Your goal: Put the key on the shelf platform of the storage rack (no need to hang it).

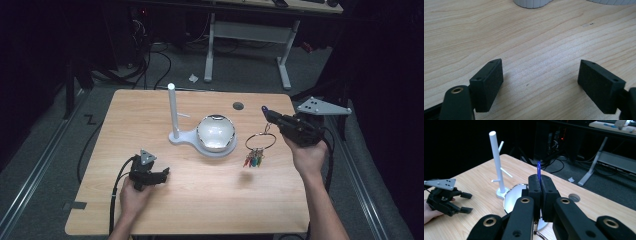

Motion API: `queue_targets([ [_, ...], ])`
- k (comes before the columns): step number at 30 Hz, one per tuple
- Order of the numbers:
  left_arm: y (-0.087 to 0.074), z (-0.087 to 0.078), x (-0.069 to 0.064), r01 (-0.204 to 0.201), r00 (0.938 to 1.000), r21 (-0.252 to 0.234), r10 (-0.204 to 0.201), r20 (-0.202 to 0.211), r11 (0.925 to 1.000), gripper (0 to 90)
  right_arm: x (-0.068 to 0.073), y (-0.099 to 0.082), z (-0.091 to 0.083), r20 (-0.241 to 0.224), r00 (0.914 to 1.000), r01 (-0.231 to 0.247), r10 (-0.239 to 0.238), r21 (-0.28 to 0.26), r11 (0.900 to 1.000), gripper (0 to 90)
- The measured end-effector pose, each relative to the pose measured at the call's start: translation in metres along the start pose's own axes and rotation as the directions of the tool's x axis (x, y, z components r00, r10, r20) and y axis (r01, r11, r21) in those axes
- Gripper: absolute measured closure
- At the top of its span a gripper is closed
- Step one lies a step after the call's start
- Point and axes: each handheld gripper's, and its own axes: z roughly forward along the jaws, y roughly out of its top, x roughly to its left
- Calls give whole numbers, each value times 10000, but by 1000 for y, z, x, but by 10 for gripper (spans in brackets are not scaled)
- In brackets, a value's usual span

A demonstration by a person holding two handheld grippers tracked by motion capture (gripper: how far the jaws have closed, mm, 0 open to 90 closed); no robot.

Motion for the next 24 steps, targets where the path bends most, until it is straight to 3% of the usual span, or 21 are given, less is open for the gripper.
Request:
queue_targets([
  [11, 0, 0, 0, 14, 10000, 36, -14, 18, 10000, 208, 5, 34, 16, -303, 9992, 279, -278, 21, 9996, 887],
  [24, 0, 0, 0, 3, 10000, 38, -3, 26, 10000, 208, 10, 60, 40, -563, 9976, 418, -412, 94, 9991, 887],
])
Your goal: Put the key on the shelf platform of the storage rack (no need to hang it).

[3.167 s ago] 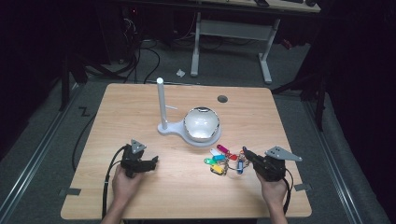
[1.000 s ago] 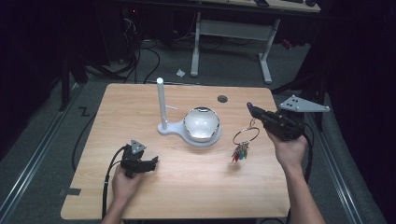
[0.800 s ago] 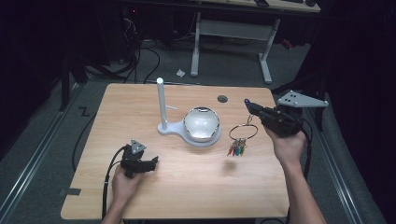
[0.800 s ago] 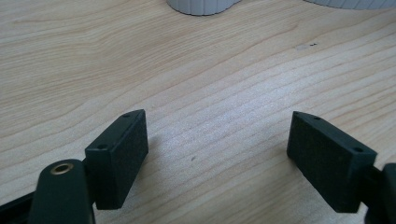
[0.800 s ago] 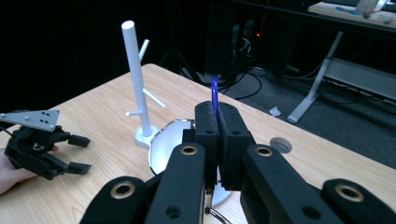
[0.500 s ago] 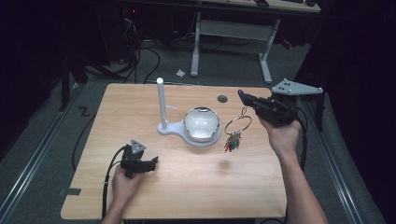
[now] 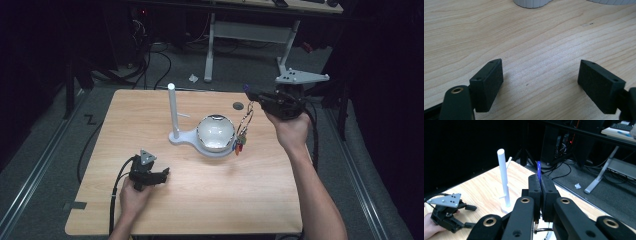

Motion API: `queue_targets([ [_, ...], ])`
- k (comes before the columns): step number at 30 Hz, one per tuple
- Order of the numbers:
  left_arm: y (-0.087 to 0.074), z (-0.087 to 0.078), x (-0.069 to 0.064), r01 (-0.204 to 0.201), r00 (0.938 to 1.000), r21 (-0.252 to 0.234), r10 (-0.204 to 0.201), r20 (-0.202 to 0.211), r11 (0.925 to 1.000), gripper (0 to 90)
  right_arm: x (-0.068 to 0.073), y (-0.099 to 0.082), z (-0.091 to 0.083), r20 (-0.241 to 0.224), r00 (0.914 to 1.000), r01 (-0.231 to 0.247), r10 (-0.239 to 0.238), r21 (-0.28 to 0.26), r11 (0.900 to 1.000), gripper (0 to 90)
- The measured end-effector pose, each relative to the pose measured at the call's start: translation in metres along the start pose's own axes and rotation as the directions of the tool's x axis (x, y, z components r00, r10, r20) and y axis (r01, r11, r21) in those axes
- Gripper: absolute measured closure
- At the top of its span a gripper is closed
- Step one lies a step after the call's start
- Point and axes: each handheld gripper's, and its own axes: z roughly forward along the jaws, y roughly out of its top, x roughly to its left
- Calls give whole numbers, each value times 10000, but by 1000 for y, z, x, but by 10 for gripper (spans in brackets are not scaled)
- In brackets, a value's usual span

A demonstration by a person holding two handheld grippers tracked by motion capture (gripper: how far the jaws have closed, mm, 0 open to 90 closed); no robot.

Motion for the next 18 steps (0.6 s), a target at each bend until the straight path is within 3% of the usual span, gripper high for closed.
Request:
queue_targets([
  [18, 0, 0, 0, 54, 10000, -13, -54, -18, 10000, 208, 9, 26, 30, -254, 9995, 191, -190, 22, 9998, 887],
])
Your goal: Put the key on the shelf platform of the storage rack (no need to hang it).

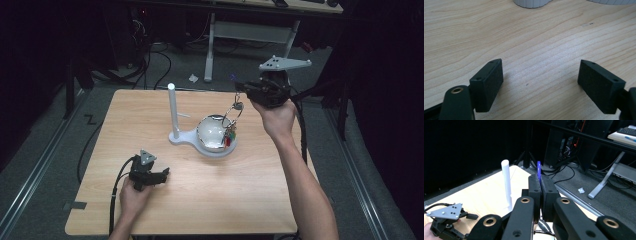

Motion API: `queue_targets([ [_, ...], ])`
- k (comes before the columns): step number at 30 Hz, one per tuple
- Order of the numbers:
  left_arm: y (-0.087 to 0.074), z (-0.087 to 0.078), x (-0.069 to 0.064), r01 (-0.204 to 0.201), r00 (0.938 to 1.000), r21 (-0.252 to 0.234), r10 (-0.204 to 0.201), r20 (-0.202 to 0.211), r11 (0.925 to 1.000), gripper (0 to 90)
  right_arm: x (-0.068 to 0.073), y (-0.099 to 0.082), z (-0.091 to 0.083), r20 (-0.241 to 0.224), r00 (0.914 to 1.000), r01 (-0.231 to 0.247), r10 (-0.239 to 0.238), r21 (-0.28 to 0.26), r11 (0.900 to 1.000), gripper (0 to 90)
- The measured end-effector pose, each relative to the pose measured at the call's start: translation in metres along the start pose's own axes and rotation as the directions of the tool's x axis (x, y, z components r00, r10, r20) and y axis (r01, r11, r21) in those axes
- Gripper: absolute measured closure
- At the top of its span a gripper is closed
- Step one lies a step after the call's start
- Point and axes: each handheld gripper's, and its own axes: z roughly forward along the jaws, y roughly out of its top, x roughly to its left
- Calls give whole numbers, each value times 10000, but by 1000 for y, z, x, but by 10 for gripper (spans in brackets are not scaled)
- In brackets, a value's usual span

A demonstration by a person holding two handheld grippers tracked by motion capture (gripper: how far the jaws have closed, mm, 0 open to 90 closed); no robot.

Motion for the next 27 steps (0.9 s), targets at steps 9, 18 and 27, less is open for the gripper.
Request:
queue_targets([
  [9, 0, 0, 0, -34, 10000, -2, 34, 6, 10000, 208, 0, 0, 21, -60, 9999, -109, 110, 212, 9997, 887],
  [18, 0, 0, 0, -55, 10000, 14, 55, 17, 10000, 208, -2, -11, 38, -81, 9995, -312, 316, 475, 9984, 886],
  [27, 0, 0, 1, -94, 10000, 3, 94, 32, 10000, 208, -6, -21, 51, -58, 9987, -493, 499, 749, 9960, 886],
])
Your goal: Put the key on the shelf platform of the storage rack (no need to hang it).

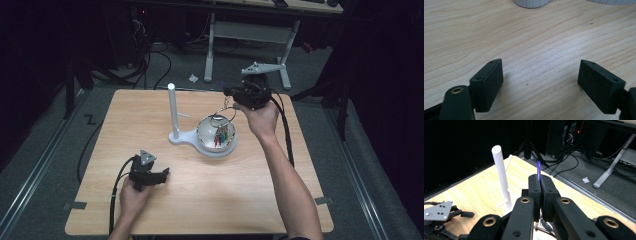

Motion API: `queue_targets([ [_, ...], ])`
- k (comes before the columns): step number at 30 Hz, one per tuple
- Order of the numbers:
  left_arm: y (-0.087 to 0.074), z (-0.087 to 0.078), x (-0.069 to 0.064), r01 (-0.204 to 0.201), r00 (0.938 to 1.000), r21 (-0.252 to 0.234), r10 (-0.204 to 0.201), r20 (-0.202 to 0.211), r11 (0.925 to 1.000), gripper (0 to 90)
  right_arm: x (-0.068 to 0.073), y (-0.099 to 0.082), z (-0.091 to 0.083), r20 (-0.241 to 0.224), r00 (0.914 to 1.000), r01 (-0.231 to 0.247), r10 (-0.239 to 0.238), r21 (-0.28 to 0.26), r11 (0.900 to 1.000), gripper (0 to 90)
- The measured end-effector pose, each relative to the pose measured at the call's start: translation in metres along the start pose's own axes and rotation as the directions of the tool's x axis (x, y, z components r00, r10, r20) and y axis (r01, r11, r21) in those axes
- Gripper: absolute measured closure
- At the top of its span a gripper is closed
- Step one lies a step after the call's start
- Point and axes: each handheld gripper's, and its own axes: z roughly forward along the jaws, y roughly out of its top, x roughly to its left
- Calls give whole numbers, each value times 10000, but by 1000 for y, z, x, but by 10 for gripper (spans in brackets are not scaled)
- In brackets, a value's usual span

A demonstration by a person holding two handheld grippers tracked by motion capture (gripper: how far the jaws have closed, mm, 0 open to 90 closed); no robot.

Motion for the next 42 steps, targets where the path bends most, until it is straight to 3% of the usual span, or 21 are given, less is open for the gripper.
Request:
queue_targets([
  [14, 0, 0, 0, 15, 10000, 28, -15, 6, 10000, 208, -2, -26, 20, -166, 9997, -191, 203, 697, 9974, 885],
  [22, 0, 0, 0, 55, 10000, 27, -55, -12, 10000, 208, -4, -40, 26, -328, 9983, -461, 490, 840, 9954, 885],
  [37, 0, 0, -1, 138, 9999, 23, -138, -43, 9999, 208, -1, -48, 36, -540, 9970, -491, 554, 1122, 9925, 885],
  [42, 0, 0, -1, 143, 9999, 7, -143, -61, 9999, 208, 1, -56, 44, -583, 9965, -500, 591, 1472, 9878, 885],
])
